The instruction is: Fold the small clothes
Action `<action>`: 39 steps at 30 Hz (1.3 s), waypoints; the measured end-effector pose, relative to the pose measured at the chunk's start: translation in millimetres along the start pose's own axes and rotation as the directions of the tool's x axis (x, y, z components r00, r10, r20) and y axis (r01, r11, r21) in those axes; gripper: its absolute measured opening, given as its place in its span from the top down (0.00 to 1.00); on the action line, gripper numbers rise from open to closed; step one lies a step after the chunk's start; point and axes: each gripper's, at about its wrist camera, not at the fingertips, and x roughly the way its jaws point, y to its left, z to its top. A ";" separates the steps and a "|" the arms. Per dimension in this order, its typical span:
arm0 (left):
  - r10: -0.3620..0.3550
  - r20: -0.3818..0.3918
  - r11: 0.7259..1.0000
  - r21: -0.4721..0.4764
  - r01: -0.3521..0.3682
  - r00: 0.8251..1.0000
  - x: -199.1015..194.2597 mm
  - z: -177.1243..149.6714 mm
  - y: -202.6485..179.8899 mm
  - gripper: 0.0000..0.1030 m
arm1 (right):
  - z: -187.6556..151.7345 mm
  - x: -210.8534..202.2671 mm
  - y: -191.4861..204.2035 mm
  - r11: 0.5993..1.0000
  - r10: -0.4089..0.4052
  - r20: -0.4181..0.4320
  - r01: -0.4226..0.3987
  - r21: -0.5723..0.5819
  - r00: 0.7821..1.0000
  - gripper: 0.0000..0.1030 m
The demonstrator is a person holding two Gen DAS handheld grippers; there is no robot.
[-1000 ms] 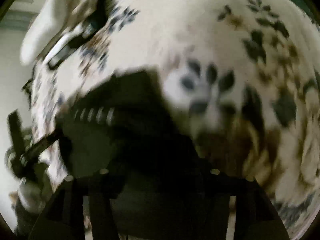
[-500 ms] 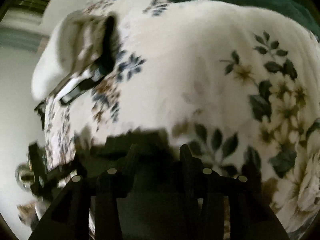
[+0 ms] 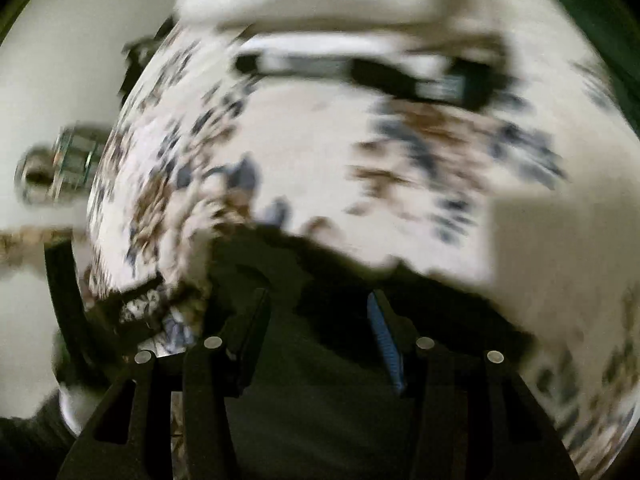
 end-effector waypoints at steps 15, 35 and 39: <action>-0.096 -0.026 0.995 -0.024 0.095 0.995 22.8 -39.4 -0.1 0.25 | 85.2 122.8 65.5 0.997 -0.076 -0.290 0.073 -0.020 0.954 0.95; -0.119 0.007 0.980 0.159 0.117 0.993 12.7 4.6 -39.6 0.25 | -12.5 -59.4 -101.4 0.956 -0.159 -0.067 0.170 0.237 0.985 0.43; -0.074 0.032 0.959 0.277 0.062 0.997 22.0 30.4 -80.6 0.25 | -68.5 -73.3 -136.2 0.954 -0.133 -0.066 0.146 0.263 0.989 0.43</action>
